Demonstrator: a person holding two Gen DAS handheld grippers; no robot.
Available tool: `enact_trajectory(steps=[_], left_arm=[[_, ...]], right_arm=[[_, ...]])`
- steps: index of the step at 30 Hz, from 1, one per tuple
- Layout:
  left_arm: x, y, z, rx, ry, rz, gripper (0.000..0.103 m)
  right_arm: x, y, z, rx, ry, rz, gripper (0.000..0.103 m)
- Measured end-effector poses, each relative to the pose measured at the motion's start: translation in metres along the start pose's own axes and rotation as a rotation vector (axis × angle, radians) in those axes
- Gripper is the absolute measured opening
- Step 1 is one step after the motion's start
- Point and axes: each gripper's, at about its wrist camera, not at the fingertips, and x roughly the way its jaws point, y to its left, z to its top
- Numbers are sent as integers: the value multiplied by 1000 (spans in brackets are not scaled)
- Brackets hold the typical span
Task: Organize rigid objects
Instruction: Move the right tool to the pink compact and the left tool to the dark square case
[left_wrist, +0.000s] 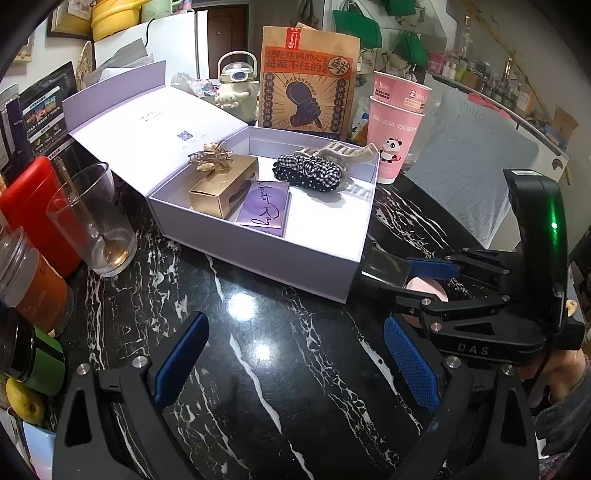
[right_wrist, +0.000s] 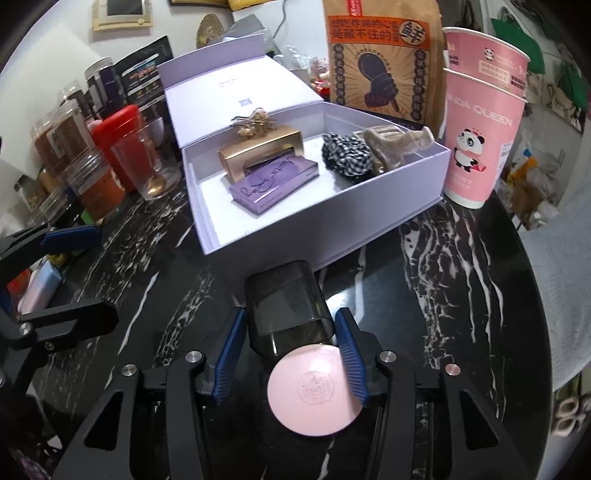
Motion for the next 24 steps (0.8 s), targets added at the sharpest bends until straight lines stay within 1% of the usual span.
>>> enact_trajectory(steps=[7,11,17,22,23,24], left_arm=[[-3,3,-6,-18,1,-13,97],[-6,5,-10,-27,5,-15,97],[-4,4,-15,-33,19,-31,97],[0,-1,-14,-12,22,-53,97],[1,-3,-14,-6,22,-62,97],[3,-4,-13,-1,23,-71,97]], right_arm=[[-3,22,-6,-55,1,34,49],[-3,38,-14,-82,12,67,49],[-6,55,-25,-123,25,88,49],[-15,49,-27,-113,-2,55,50],[-18,47,-27,-104,-10,56,52],[-23,43,-28,-87,-26,53,57]])
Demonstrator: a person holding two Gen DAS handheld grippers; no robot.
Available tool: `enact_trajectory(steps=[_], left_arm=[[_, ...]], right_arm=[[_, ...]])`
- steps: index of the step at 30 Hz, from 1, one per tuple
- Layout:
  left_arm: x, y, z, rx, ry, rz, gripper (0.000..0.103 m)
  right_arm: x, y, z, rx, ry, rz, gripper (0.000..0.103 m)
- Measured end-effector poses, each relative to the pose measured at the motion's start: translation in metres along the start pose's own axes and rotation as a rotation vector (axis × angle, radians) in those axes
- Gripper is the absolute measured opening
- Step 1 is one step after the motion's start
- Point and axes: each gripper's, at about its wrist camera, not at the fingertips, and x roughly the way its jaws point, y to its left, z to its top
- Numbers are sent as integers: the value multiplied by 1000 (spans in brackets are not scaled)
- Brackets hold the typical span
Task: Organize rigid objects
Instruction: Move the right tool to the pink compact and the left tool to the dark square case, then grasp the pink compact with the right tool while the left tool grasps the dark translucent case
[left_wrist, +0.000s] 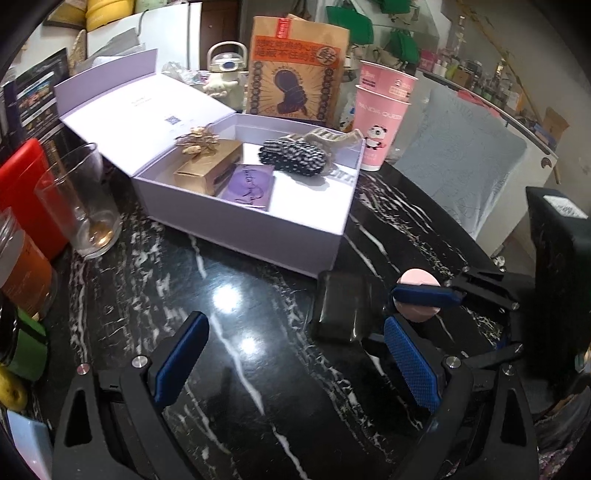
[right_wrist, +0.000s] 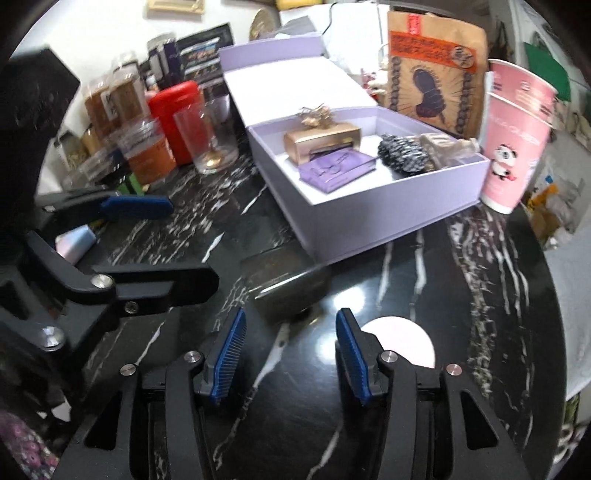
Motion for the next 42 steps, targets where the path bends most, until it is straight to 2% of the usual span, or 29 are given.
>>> enact_trajectory(steps=[2,3,9,16,26,34,35,36,37,38,39,42], left_arm=[[5,-3,2,8,4,-18,97],[8,-5,3,11,9,-28,97],[31,-17,7,35,47,-101,97],[51,-21,11,30,84,-133,97],[64,-19,12,-1,95,-154,96],[69,-22,8,24,98,-147,81],[68,-23,8,33,92,-141,76],[68,-25,7,42,87,-135,63],[67,-27,6,52,86,-132,61],[66,-29,6,64,93,-125,61],[66,-29,7,60,103,-130,61],[64,-29,6,53,111,-151,61]], right_arm=[[-7,-5,-1,22,-20,-26,70],[-13,-9,-3,31,-38,-56,71],[-21,-25,-14,36,-38,-166,71],[-13,-49,-23,127,1,-150,71],[-6,-49,-22,139,2,-147,71],[-3,-46,-21,136,-7,-167,71],[-2,-46,-21,133,-7,-170,71],[-2,-45,-21,129,-6,-177,71],[-1,-44,-21,126,-6,-181,71],[-2,-44,-21,125,-5,-184,65],[-2,-42,-21,113,-6,-175,53],[-1,-36,-22,91,-3,-184,50]])
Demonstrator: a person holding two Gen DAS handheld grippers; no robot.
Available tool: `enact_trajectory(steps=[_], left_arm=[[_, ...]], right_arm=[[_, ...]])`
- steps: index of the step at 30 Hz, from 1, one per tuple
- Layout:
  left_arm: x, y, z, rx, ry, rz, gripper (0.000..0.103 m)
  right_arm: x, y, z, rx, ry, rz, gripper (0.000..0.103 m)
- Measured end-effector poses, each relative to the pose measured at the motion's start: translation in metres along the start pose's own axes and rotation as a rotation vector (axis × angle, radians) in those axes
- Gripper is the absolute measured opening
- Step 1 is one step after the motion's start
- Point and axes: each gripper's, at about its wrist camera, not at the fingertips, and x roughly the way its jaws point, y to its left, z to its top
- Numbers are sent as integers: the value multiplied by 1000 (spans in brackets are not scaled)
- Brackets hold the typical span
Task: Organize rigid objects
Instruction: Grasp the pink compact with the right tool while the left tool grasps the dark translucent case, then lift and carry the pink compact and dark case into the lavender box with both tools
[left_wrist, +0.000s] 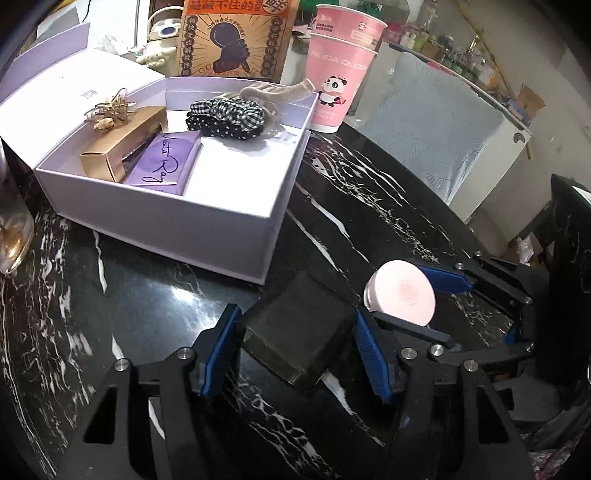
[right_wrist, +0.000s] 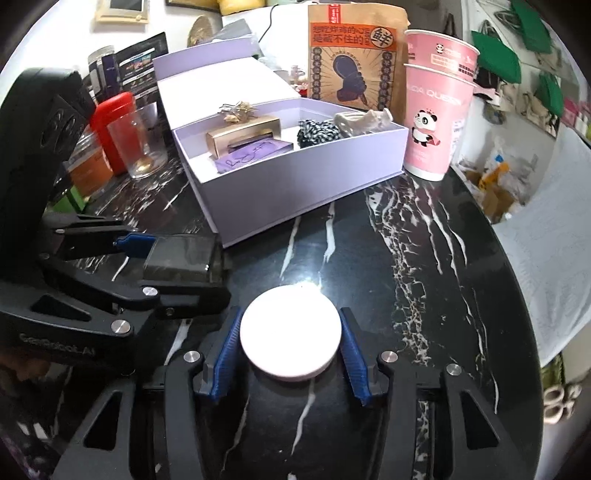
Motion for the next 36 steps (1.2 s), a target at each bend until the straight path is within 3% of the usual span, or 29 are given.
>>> enact_trajectory(steps=[15,36], left_arm=[[-16,2,-10,-14,-21,41,61],[-77,8,-48,-79,-104,125,61]], right_arm=[[-11,2,-6,34,-9,25,50],[-44,44,-19,-5,-62,102,50]])
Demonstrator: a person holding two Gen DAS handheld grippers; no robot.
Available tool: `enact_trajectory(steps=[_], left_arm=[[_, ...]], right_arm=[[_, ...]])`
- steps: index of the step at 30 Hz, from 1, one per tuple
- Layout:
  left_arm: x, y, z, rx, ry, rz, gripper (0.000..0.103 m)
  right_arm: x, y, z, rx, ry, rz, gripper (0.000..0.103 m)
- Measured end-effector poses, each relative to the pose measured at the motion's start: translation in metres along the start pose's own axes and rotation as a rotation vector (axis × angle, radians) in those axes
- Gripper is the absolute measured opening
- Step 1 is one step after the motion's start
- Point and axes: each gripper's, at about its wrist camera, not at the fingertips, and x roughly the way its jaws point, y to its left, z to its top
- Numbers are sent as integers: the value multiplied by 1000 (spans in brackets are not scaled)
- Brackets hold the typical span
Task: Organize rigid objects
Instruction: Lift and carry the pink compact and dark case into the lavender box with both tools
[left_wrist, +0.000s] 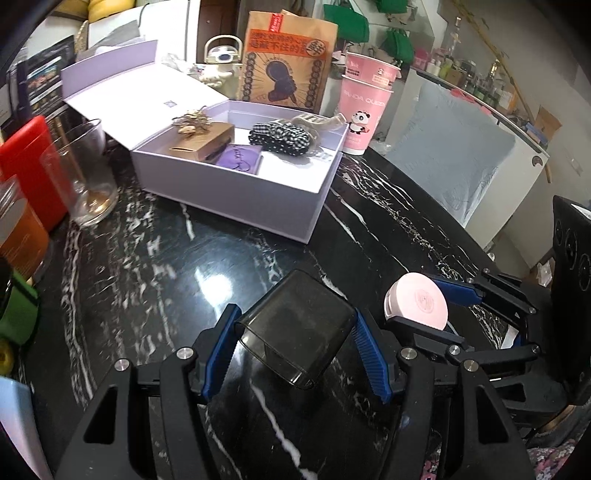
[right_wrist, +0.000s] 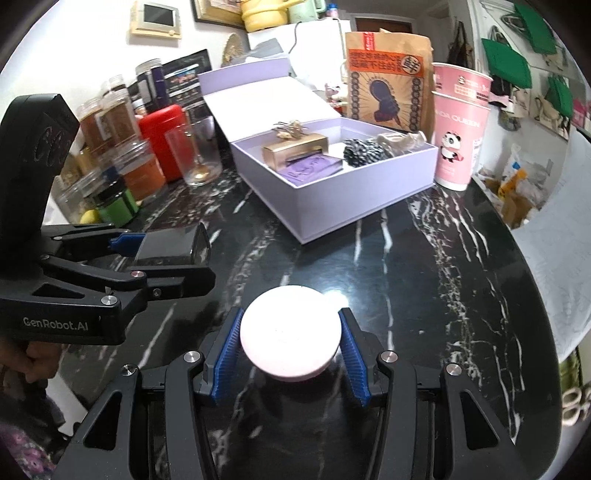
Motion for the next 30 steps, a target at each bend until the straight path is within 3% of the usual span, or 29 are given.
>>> enact_trajectory(steps=[13,30], left_arm=[[-20,9,-1,-41,-6,27,61],[-32,21,44,-21,-67,30,61]], right_arm=[[-7,15,10,-18,-17,41,50],[-8,14,56,-62,-67,40,50]])
